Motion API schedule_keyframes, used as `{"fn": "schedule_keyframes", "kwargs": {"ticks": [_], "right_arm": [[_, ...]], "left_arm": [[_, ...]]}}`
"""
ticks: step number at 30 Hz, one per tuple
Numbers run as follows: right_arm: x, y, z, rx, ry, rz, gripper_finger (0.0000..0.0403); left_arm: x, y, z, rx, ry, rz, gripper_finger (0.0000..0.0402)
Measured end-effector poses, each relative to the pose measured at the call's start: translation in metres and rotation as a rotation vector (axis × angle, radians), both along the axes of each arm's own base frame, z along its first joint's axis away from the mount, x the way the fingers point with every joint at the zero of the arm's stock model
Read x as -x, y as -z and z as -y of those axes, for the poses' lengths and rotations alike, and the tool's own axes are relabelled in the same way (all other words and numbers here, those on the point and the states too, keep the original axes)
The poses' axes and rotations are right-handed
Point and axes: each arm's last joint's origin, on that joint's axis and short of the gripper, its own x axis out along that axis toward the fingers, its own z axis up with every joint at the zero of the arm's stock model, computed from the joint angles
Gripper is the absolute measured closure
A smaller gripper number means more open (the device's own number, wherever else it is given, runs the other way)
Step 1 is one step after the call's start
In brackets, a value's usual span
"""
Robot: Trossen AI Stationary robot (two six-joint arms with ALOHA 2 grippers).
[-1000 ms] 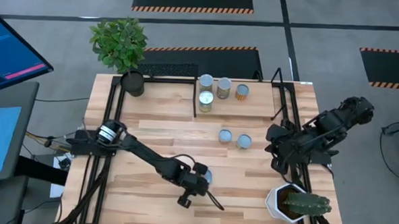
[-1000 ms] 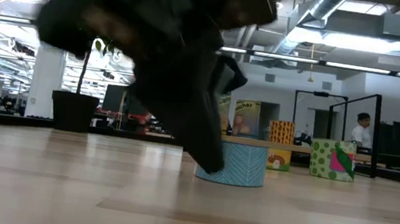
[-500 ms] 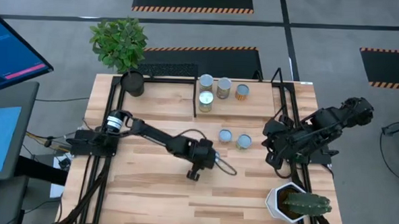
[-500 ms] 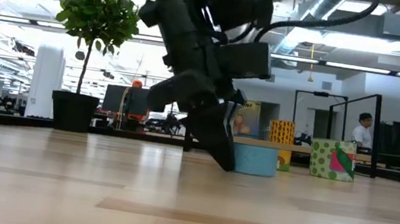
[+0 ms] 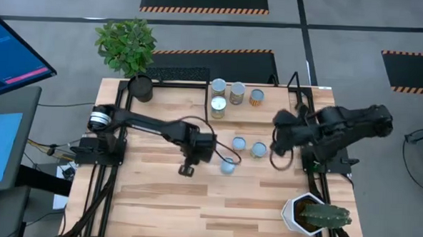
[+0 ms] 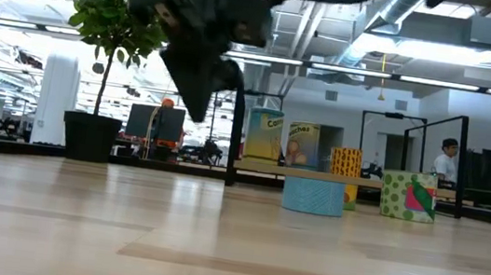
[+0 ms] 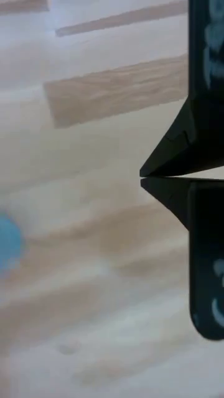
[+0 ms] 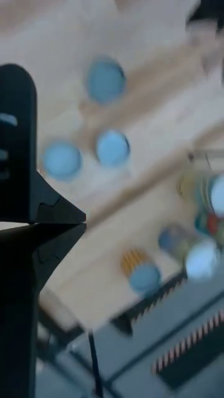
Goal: Pick and place cans onto a shelf
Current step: Put the canned peas on the shelf
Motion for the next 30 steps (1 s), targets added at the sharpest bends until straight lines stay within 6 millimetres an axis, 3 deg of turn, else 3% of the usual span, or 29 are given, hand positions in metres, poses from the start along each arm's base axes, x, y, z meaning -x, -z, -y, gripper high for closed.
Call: {"fn": "schedule_keyframes", "kwargs": {"ticks": [7, 14, 21, 26, 30], "right_arm": [[0.014, 0.014, 0.044, 0.039, 0.119, -0.103, 0.0380], [0.037, 0.071, 0.072, -0.158, 0.158, -0.128, 0.0384], [0.025, 0.117, 0.087, -0.307, 0.069, 0.050, 0.0373], [0.012, 0.143, 0.096, -0.379, -0.003, 0.041, 0.0367], [0.000, 0.158, 0.101, -0.456, -0.054, 0.005, 0.0368]], "left_arm": [[0.026, -0.021, -0.026, 0.034, -0.187, -0.099, 0.0401], [0.048, -0.012, -0.038, 0.104, -0.373, -0.004, 0.0401], [0.057, 0.004, -0.043, 0.168, -0.484, 0.182, 0.0401], [0.054, 0.008, -0.052, 0.169, -0.442, 0.300, 0.0401], [0.059, 0.016, -0.062, 0.209, -0.426, 0.284, 0.0401]]}}
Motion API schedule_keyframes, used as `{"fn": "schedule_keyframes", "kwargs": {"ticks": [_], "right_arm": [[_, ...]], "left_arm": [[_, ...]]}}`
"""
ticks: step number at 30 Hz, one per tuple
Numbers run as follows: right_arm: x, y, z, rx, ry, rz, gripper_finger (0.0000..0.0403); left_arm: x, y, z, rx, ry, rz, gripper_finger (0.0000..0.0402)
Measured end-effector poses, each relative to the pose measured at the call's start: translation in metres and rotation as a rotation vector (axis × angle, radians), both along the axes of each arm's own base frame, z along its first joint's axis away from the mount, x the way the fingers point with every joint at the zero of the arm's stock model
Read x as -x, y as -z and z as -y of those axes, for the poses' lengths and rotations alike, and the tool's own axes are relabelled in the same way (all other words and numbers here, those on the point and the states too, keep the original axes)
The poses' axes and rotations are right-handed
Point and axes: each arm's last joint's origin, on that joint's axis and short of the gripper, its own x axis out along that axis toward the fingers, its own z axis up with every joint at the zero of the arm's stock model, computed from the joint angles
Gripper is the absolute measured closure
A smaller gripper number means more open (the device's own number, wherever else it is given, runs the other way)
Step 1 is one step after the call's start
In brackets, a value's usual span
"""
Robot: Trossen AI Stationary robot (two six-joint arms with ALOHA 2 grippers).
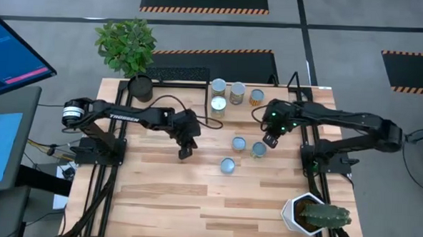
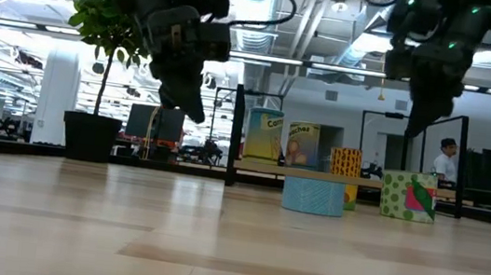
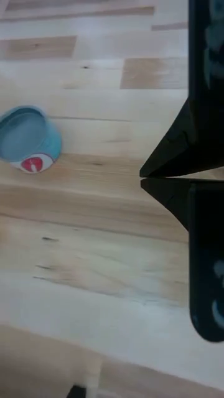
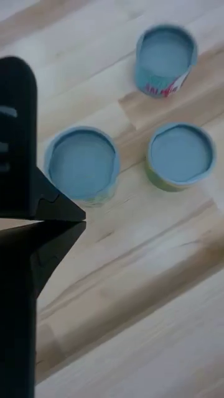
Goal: Pick and place cans onto a shelf
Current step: Put the canned peas on the shelf
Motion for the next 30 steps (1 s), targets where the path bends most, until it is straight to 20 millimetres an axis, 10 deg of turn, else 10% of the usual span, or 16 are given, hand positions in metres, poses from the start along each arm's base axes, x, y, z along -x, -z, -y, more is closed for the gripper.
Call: {"fn": "schedule_keyframes", "kwargs": {"ticks": [30], "right_arm": [[-0.042, 0.065, 0.009, -0.159, -0.153, -0.199, 0.0194]], "left_arm": [[0.036, -0.017, -0.013, -0.061, 0.060, -0.121, 0.0401]]}}
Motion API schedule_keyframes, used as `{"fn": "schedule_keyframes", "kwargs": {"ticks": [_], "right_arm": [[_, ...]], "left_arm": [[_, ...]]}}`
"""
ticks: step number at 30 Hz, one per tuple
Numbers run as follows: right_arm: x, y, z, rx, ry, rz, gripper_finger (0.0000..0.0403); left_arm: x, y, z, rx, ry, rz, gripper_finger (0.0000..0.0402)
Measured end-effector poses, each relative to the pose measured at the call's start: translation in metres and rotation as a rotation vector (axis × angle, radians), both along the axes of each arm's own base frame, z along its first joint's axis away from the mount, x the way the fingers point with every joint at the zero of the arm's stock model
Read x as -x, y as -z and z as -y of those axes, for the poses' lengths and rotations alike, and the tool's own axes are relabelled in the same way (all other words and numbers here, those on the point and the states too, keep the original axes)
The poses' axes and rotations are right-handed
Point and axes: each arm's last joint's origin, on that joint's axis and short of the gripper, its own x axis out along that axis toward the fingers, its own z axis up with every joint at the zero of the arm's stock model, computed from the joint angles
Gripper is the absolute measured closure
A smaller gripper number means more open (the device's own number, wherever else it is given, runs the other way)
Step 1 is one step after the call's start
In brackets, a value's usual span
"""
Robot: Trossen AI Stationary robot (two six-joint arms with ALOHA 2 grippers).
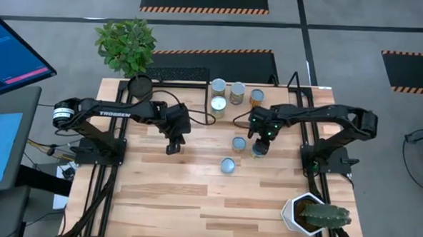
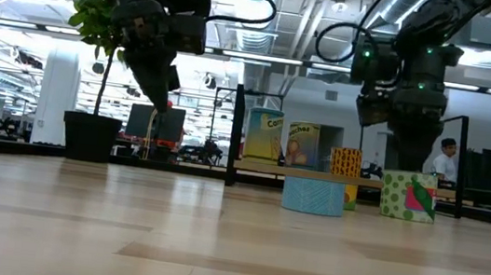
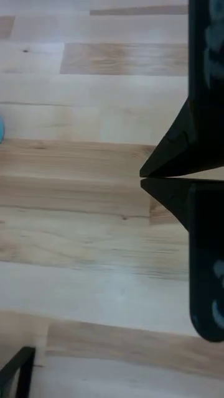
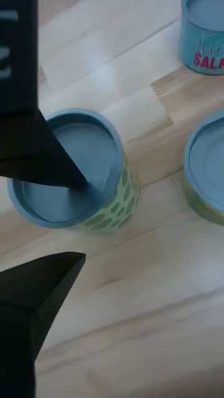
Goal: Pick and place cans onto a shelf
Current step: Put the canned peas on the shelf
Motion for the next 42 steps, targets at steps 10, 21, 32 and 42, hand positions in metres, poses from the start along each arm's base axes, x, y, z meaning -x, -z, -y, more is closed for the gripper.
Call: {"fn": "schedule_keyframes", "kwargs": {"ticks": [10, 21, 32, 42], "right_arm": [[-0.006, 0.001, 0.002, -0.019, 0.030, -0.012, 0.0283], [-0.014, -0.016, 0.005, 0.015, 0.037, 0.024, 0.0389], [-0.023, -0.072, 0.018, 0.234, 0.058, -0.044, 0.0398], [-0.003, -0.073, 0.058, 0.327, 0.177, -0.110, 0.0398]], "left_arm": [[-0.001, 0.000, 0.000, 0.001, -0.009, 0.010, 0.0401], [-0.001, 0.000, -0.001, -0.024, -0.020, 0.007, 0.0401], [-0.001, 0.000, -0.001, -0.023, -0.020, 0.007, 0.0402], [-0.001, 0.000, -0.001, -0.023, -0.021, 0.006, 0.0401]]}}
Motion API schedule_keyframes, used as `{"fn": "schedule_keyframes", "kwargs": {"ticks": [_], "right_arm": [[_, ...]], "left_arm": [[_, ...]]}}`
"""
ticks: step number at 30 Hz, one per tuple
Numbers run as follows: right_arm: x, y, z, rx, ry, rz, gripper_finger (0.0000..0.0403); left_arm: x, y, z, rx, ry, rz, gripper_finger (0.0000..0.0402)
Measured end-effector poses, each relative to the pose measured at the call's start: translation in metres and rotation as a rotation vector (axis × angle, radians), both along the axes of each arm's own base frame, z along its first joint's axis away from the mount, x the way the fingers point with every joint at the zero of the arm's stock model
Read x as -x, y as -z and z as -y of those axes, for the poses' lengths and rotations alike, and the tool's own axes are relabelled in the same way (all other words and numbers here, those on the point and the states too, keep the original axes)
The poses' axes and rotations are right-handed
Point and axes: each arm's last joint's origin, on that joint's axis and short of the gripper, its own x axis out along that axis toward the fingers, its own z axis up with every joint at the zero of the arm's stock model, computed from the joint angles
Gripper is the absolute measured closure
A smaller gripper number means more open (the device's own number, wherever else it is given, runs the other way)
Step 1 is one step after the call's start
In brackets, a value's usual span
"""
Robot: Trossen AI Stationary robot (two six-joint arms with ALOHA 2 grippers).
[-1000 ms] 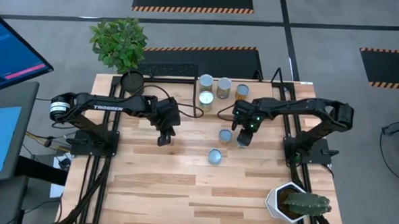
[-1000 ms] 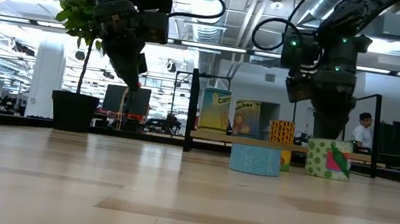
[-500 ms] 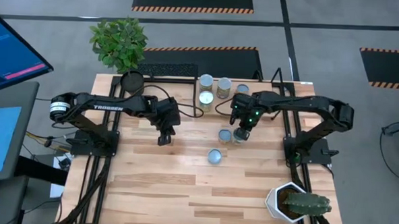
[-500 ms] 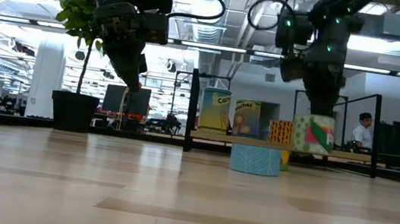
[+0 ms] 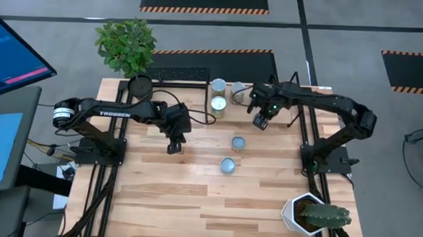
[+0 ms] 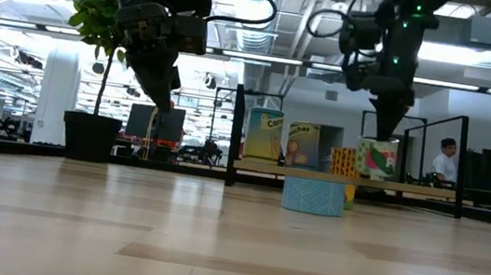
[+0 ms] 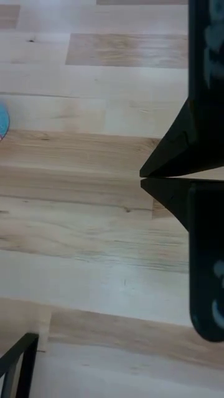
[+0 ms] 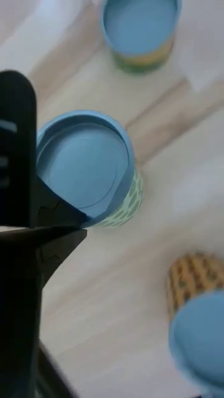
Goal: Pick and place cans onto a shelf
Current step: Put the canned peas on the shelf
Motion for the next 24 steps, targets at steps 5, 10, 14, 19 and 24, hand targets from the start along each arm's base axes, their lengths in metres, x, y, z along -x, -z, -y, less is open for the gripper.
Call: {"fn": "schedule_keyframes", "kwargs": {"ticks": [5, 10, 14, 19, 24], "right_arm": [[0.008, 0.000, 0.018, 0.008, 0.039, 0.017, 0.0393], [0.012, 0.000, 0.027, -0.021, 0.052, 0.063, 0.0397], [0.011, -0.001, 0.031, -0.011, 0.058, 0.097, 0.0391], [0.009, -0.002, 0.032, -0.008, 0.054, 0.123, 0.0376], [0.008, -0.002, 0.031, -0.007, 0.051, 0.128, 0.0363]], "left_arm": [[0.000, 0.000, 0.000, -0.001, -0.001, 0.000, 0.0401], [0.000, 0.000, 0.000, -0.008, -0.004, -0.002, 0.0401], [0.000, 0.000, -0.001, -0.015, -0.009, -0.004, 0.0402], [0.000, 0.000, -0.001, -0.015, -0.017, -0.006, 0.0401], [0.000, 0.000, -0.001, -0.012, -0.026, -0.007, 0.0401]]}}
